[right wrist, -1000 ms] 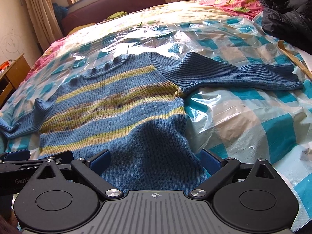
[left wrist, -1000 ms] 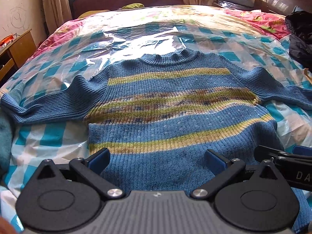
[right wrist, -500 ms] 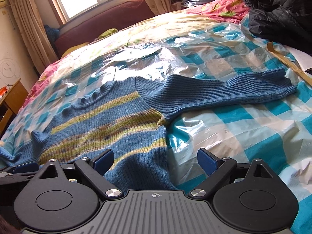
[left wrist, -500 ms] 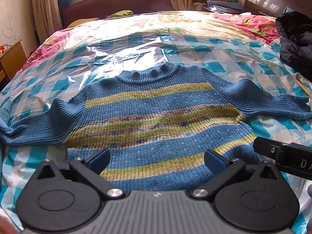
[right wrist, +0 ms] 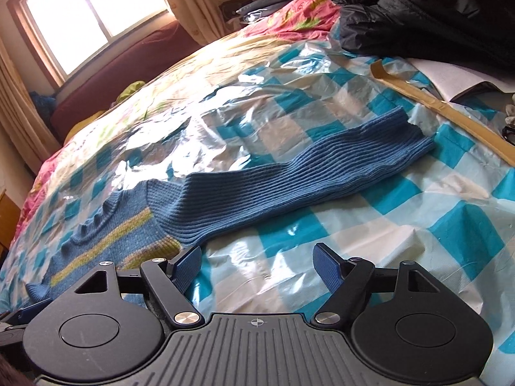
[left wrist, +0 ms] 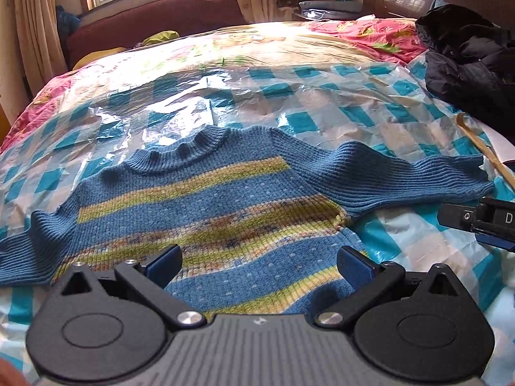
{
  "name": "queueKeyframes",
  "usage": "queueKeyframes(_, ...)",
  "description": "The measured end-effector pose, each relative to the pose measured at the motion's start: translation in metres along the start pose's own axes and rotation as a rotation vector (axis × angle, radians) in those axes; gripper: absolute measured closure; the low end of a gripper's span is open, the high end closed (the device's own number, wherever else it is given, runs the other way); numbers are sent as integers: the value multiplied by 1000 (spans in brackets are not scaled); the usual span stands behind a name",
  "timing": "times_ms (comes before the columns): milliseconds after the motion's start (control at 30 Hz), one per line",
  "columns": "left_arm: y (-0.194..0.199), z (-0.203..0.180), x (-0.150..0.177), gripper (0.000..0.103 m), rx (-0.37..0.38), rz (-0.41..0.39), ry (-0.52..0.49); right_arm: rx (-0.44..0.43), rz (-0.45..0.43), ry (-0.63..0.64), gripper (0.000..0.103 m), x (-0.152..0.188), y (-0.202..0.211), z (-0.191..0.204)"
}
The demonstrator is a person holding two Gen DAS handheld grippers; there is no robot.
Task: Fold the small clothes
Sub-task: 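Grasp the sweater's sleeve cuff with the right gripper and lift it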
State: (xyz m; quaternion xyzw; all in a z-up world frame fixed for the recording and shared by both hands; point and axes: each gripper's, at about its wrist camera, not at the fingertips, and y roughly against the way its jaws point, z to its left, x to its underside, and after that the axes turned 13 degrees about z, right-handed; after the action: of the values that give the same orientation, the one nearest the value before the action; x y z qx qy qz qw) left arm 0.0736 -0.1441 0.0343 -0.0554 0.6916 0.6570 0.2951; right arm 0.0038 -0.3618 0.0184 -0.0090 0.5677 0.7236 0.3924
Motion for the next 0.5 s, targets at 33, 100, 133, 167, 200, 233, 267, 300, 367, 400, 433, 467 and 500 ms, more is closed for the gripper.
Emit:
queueKeyframes(33, -3, -5, -3, 0, 9, 2, -9, 10, -3, -22, 30, -4, -1, -9)
queueKeyframes(100, -9, -13, -9, 0, 38, 12, -23, 37, -19, -70, 31, -11, -2, -26)
queueKeyframes(133, -11, -16, -11, 0, 55, 16, -27, 51, -29, -97, 32, -14, -2, -36)
queueKeyframes(167, -14, -20, -14, 0, 71, 21, -32, 61, -37, -126, 34, -18, -3, -47)
queueKeyframes(200, -16, -23, -17, 0, 80, 22, -35, 64, -44, -158, 39, -22, -3, -58)
queueKeyframes(233, -18, -27, -19, 0, 84, 20, -38, 61, -45, -191, 42, -26, -4, -69)
queueKeyframes(267, -20, -30, -21, 0, 85, 17, -44, 64, -43, -226, 42, -31, -5, -79)
queueKeyframes(300, -22, -34, -24, 1, 85, 14, -52, 67, -47, -255, 43, -36, -6, -88)
queueKeyframes(367, -25, -41, -27, 1, 86, 9, -65, 79, -67, -302, 43, -46, -8, -104)
queueKeyframes(400, -26, -44, -29, 1, 89, 9, -70, 80, -75, -321, 43, -49, -8, -111)
queueKeyframes(433, -26, -46, -30, 1, 94, 9, -73, 76, -82, -354, 43, -56, -11, -120)
queueKeyframes(467, -27, -48, -31, 1, 98, 10, -75, 66, -82, -386, 44, -60, -14, -128)
queueKeyframes(500, -27, -49, -31, 1, 99, 11, -77, 52, -78, -416, 46, -64, -17, -136)
